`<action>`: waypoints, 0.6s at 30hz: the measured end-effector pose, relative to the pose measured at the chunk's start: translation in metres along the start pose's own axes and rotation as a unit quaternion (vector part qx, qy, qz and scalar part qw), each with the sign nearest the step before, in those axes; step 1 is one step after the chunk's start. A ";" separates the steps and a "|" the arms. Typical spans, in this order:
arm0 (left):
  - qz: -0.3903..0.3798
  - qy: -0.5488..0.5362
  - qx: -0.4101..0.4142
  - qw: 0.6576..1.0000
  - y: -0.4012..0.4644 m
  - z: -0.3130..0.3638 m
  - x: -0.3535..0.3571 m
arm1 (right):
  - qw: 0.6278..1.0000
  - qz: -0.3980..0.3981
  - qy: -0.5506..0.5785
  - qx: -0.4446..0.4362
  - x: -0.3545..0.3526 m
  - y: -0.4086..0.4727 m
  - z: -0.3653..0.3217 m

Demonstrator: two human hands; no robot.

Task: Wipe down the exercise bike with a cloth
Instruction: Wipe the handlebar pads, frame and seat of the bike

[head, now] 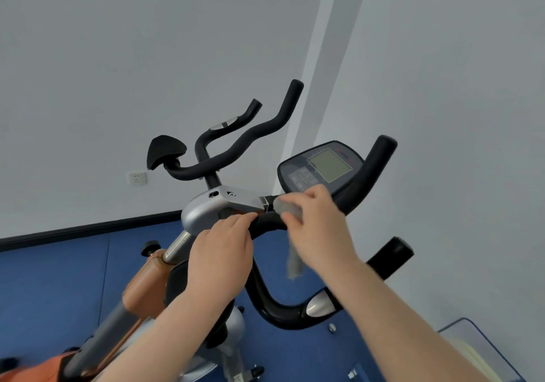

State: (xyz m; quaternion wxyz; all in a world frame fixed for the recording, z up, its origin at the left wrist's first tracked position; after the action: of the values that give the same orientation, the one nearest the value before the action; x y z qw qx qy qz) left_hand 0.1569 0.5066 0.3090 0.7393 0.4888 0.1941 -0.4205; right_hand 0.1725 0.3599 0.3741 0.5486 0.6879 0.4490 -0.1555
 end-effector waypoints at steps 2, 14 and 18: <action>-0.002 0.005 0.001 1.000 0.000 -0.001 0.000 | 0.997 0.074 -0.015 0.019 -0.016 0.011 0.019; -0.015 -0.001 -0.003 1.000 0.002 0.001 -0.002 | 0.991 0.097 -0.074 0.047 -0.038 0.021 0.046; -0.024 -0.029 -0.030 0.999 0.005 0.002 -0.003 | 0.999 -0.005 -0.025 0.028 -0.038 0.025 0.048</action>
State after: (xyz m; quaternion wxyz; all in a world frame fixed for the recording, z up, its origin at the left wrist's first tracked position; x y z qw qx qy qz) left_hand 0.1586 0.5074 0.3150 0.7486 0.4494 0.1964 -0.4463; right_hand 0.1844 0.3004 0.3998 0.5393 0.6966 0.4340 -0.1886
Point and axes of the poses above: each hand's wrist, its own y-axis towards the middle knuckle, its own x-axis out of the palm, z = x × y, the point moved 1 cm from there along y, towards the middle knuckle, and after that the axes turned 15 degrees about z, right-handed, at the moved point
